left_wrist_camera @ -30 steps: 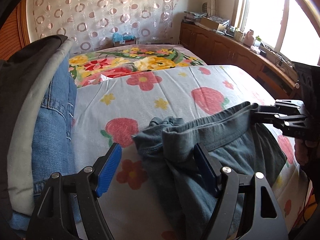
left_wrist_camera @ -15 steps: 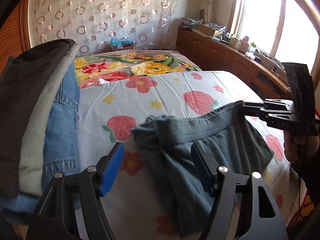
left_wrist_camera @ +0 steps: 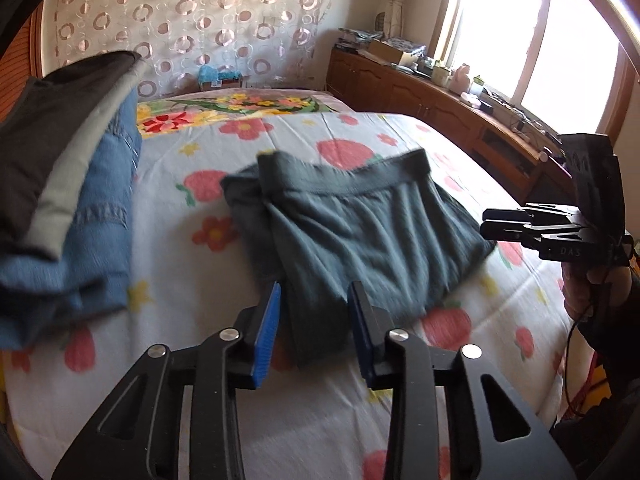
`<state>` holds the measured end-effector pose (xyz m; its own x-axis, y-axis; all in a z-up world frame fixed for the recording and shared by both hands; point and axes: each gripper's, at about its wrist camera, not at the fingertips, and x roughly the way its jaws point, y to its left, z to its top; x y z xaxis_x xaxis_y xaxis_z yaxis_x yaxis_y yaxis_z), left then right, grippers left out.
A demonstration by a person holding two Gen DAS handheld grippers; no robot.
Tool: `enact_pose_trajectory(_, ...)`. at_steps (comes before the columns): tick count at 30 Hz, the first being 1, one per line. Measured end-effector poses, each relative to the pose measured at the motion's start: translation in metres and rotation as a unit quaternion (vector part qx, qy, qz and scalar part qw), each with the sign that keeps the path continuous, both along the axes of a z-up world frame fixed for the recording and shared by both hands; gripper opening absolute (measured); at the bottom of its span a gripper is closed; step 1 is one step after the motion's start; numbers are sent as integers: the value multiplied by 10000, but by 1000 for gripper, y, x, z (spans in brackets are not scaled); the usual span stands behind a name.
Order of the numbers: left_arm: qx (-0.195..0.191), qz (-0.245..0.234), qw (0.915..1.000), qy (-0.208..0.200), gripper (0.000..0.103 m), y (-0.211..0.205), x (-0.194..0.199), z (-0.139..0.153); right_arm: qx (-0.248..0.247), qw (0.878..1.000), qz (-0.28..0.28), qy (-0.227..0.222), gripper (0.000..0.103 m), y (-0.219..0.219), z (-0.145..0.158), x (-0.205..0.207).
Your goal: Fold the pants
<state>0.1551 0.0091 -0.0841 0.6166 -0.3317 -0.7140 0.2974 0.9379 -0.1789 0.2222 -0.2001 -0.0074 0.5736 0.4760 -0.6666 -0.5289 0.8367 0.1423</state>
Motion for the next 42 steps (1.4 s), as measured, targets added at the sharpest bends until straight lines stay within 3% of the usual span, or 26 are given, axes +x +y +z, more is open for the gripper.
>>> enact_pose_trajectory(9,24,-16,9999,122,35,-4,-4,-12,149,9996,90,221,41,-5,-12,-14)
enact_pose_trajectory(11,22,-63,9999,108,27,-5,-5,-12,168,9996,99,219,41,-6,-12,-14)
enact_pose_trajectory(14,-27,-117,9999,88,11,-7,-6,-11,174,9995,151,228,26,-3,-11,-13)
enact_pose_trajectory(16,-101,-64,9999,44,9,-4,-7,-8,176,9995,183,192,11,-3,-11,-15)
enact_pose_trajectory(19,-214,35,9997,-89,9,3,-12,1,179,9997,186,36,5,-7,-5,-20)
enact_pose_trajectory(42,-152,-138,9998,21,9,-3,-51,8,44,9996,279,3,5,-18,4,-72)
